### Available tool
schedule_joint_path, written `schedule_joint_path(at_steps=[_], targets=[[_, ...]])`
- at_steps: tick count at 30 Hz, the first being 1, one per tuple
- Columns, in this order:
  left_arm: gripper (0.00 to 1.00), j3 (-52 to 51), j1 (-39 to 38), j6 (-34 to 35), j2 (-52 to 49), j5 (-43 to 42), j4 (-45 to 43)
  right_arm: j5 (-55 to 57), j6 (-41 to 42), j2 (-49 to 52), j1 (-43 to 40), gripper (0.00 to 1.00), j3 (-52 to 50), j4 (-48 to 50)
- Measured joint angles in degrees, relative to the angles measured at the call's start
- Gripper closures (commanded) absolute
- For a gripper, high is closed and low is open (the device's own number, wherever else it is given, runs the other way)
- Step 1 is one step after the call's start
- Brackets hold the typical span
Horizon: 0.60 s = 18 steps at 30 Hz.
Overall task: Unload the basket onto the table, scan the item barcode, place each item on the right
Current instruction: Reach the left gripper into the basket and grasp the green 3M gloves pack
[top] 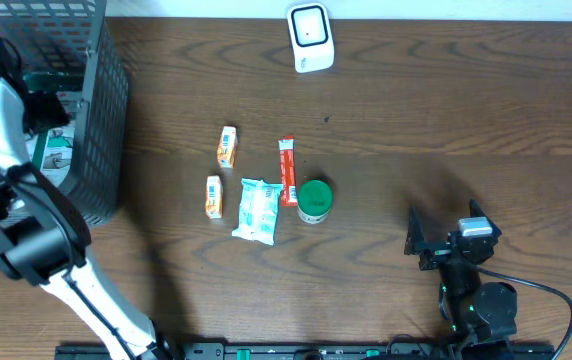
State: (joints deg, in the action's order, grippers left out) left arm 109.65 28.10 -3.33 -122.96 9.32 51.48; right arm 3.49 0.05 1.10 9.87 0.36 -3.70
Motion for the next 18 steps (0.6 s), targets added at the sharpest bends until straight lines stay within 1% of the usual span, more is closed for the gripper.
schedule_joint_path(at_steps=[5, 12, 18], targets=[[0.05, -1.0, 0.0, 0.1, 1.5, -0.3, 1.3, 0.0, 0.0, 0.0, 0.0, 0.01, 0.0, 0.0], [0.05, -6.6, 0.2, -7.7, 0.2, -8.2, 0.9, 0.0, 0.0, 0.0, 0.0, 0.01, 0.0, 0.0], [0.05, -8.0, 0.2, -10.2, -1.9, -8.9, -0.2, 0.0, 0.0, 0.0, 0.0, 0.01, 0.0, 0.0]])
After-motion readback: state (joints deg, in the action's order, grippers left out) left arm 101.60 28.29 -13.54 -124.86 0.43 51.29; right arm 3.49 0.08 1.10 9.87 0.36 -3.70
